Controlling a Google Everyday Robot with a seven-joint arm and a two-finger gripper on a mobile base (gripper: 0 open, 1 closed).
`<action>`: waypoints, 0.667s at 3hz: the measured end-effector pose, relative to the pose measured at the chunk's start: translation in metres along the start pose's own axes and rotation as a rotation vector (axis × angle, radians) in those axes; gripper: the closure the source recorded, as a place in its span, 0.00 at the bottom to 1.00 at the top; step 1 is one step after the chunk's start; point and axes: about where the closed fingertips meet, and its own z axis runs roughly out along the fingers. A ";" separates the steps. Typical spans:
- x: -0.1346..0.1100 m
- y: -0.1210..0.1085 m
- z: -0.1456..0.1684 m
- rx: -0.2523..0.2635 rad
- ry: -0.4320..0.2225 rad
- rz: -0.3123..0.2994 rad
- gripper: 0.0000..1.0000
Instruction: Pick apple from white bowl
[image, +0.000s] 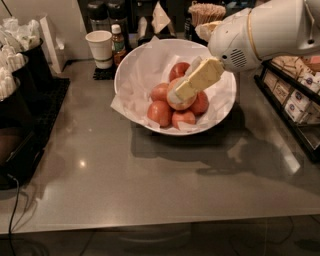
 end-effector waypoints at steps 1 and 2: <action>0.001 0.001 0.001 0.017 -0.012 0.009 0.00; 0.014 -0.002 0.026 0.020 -0.085 0.083 0.00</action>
Offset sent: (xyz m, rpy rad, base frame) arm 0.0397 0.0180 -0.0566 0.2799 0.0523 -0.0917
